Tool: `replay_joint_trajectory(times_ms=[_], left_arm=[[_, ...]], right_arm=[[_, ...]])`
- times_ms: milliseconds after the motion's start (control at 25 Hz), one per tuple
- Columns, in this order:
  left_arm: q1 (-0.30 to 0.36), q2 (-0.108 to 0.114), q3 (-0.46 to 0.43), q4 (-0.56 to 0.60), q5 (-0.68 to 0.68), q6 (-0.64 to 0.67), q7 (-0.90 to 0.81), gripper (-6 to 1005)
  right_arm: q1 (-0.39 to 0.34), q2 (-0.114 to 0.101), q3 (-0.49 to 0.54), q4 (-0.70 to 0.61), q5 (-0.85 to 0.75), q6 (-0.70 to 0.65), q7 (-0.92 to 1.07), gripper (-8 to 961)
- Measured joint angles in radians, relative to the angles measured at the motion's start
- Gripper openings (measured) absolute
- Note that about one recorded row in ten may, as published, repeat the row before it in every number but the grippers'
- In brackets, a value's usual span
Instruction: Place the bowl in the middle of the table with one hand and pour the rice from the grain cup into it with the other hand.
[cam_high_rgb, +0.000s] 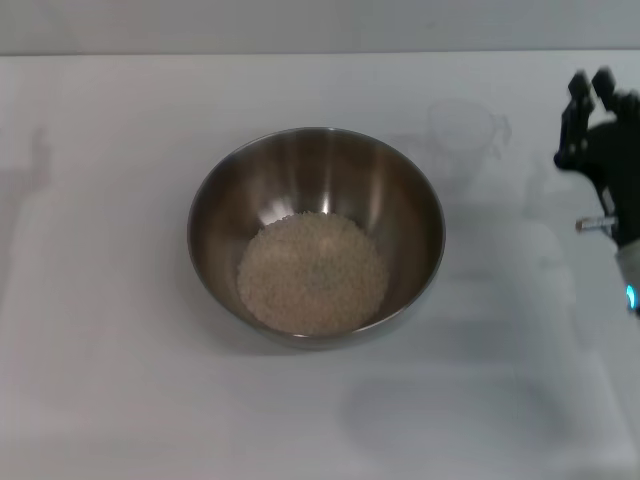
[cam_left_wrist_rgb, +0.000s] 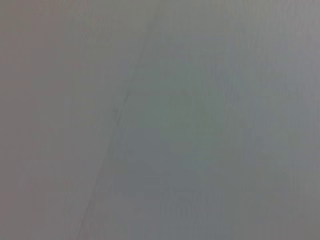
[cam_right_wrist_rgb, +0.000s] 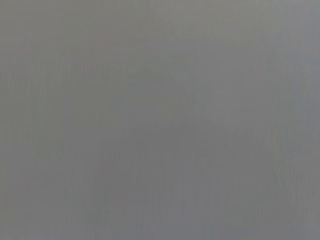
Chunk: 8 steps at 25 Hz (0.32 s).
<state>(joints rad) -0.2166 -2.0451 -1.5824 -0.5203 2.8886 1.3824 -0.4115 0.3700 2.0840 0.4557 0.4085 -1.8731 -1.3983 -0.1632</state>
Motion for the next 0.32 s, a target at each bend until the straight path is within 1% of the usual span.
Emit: replay_joint_trajectory(times_ms=[40, 160, 200, 320], left_arm=[[0.0, -0.001, 0.001, 0.002, 0.0, 0.0, 0.005, 542], [-0.003, -0.007, 0.003, 0.024, 0.0, -0.003, 0.044, 542], [-0.004, -0.011, 0.002, 0.039, 0.0, -0.004, 0.065, 542], [-0.007, -0.012, 0.0, 0.056, 0.0, -0.005, 0.084, 542]], right_arm=[[0.0, 0.0, 0.0, 0.0, 0.0, 0.0, 0.0, 185], [0.058, -0.002, 0.037, -0.058, 0.001, -0.015, 0.064, 192], [0.082, -0.003, 0.069, -0.086, 0.0, -0.023, 0.102, 194], [0.1, -0.003, 0.088, -0.109, -0.001, -0.033, 0.128, 199]])
